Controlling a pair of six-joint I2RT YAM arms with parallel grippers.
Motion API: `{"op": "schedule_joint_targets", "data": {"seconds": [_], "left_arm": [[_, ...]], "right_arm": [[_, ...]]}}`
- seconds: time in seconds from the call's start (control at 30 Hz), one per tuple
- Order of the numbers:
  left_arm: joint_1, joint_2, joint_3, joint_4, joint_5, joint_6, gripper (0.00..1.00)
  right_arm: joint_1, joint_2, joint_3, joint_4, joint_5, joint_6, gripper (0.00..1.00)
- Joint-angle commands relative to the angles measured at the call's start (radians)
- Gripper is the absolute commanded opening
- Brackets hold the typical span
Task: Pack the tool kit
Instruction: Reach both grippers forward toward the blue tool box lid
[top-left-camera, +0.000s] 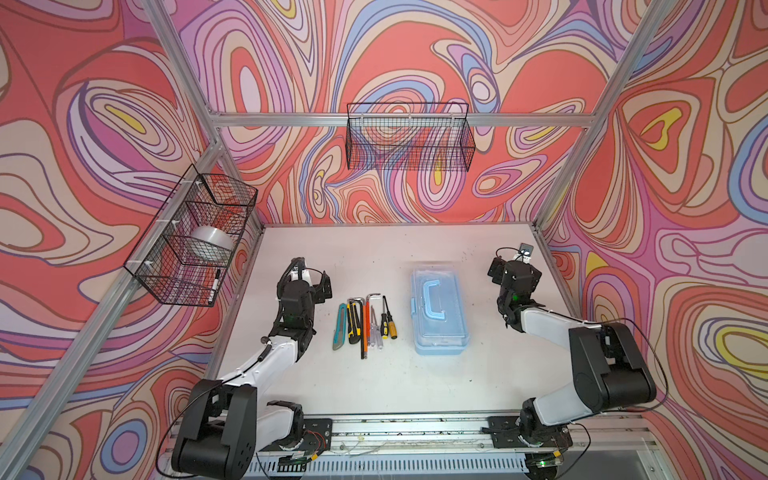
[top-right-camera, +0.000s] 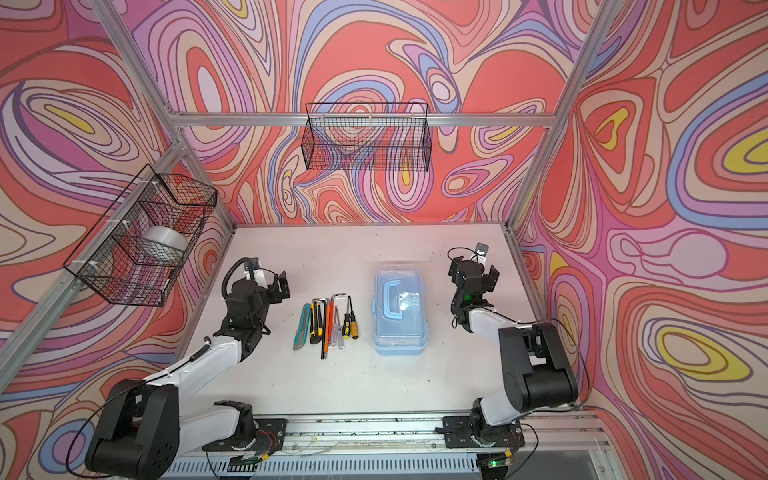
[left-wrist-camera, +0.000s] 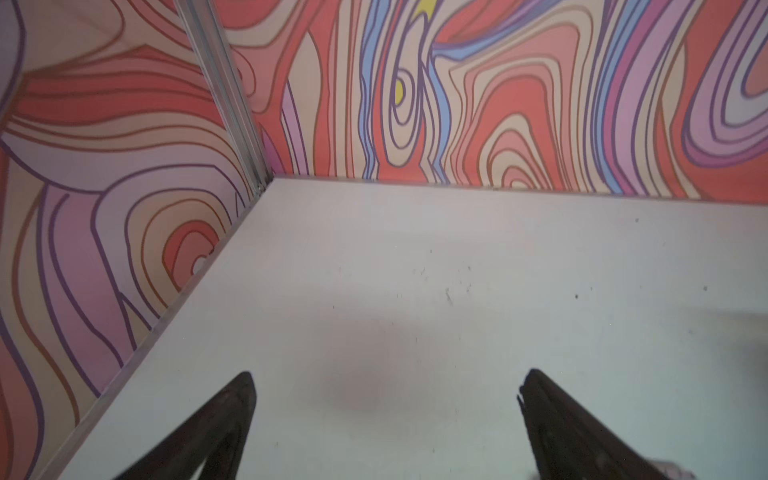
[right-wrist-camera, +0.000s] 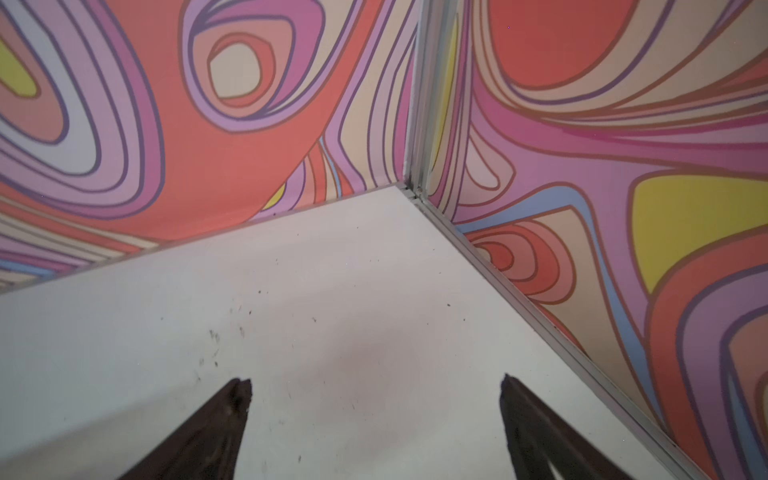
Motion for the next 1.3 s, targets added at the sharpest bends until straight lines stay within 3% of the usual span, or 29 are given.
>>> {"op": "schedule_joint_targets", "data": {"seconds": [0.0,0.13,0.3,0.43,0.6,0.67,0.77,0.87,1.0,1.27], "left_arm": [[-0.026,-0.004,0.091,-0.317,-0.003,-0.105,1.0],[-0.063,-0.01,0.109,-0.385,0.088,-0.183,1.0],[-0.073,-0.05,0.116,-0.436,0.191,-0.275,1.0],[-0.151,-0.081,0.115,-0.466,0.075,-0.259,1.0],[-0.217,-0.095,0.084,-0.386,0.139,-0.225,1.0],[-0.218,-0.098,0.084,-0.382,0.122,-0.313,1.0],[-0.217,-0.068,0.121,-0.414,0.165,-0.391,1.0],[-0.219,-0.005,0.181,-0.473,0.277,-0.404,1.0],[-0.225,0.001,0.128,-0.356,0.423,-0.437,1.0],[-0.248,0.092,0.171,-0.354,0.595,-0.498,0.99]], "right_arm": [[0.014,-0.066,0.048,-0.332,0.057,0.124,0.97],[0.081,-0.138,0.108,-0.541,0.032,0.207,0.93],[0.242,-0.184,0.186,-0.754,0.015,0.302,0.9],[0.375,-0.173,0.264,-0.872,0.021,0.38,0.88],[0.494,-0.144,0.377,-1.003,-0.029,0.449,0.83],[0.535,-0.155,0.397,-1.021,-0.054,0.458,0.81],[0.557,-0.164,0.417,-1.048,-0.108,0.463,0.79],[0.567,-0.172,0.43,-1.072,-0.176,0.463,0.76],[0.575,-0.193,0.427,-1.077,-0.283,0.467,0.7],[0.578,-0.182,0.453,-1.082,-0.461,0.459,0.61]]}}
